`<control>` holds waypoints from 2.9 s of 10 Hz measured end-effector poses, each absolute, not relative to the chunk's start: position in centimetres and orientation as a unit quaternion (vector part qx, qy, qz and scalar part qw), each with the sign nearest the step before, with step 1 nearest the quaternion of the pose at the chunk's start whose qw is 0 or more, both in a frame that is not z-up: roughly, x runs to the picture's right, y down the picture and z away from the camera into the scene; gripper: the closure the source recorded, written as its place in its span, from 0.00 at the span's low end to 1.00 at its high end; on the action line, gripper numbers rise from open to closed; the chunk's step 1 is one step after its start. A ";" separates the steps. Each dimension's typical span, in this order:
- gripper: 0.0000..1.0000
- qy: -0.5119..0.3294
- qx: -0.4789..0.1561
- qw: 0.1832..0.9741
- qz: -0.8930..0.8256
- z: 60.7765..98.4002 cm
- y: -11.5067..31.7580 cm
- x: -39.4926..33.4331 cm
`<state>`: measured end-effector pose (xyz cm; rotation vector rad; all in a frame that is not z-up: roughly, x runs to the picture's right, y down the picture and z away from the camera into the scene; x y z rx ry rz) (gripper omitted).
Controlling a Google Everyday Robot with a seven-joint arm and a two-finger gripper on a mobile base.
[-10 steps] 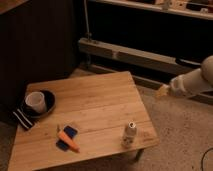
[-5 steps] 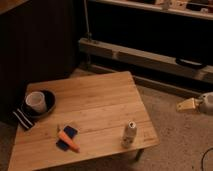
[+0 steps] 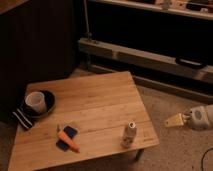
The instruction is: Knock the bottle over
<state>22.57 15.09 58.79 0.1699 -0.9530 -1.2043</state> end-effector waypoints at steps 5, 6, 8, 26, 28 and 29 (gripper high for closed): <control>1.00 -0.449 0.065 0.666 -0.592 58.9 12.9 15.0; 1.00 -0.452 0.059 0.658 -0.599 59.0 12.9 14.1; 1.00 -0.442 0.039 0.657 -0.610 59.1 13.4 13.6; 1.00 -0.415 -0.013 0.703 -0.578 64.0 15.9 15.5; 1.00 -0.429 -0.016 0.684 -0.590 64.0 15.6 12.5; 1.00 -0.443 -0.022 0.670 -0.596 64.2 15.8 10.2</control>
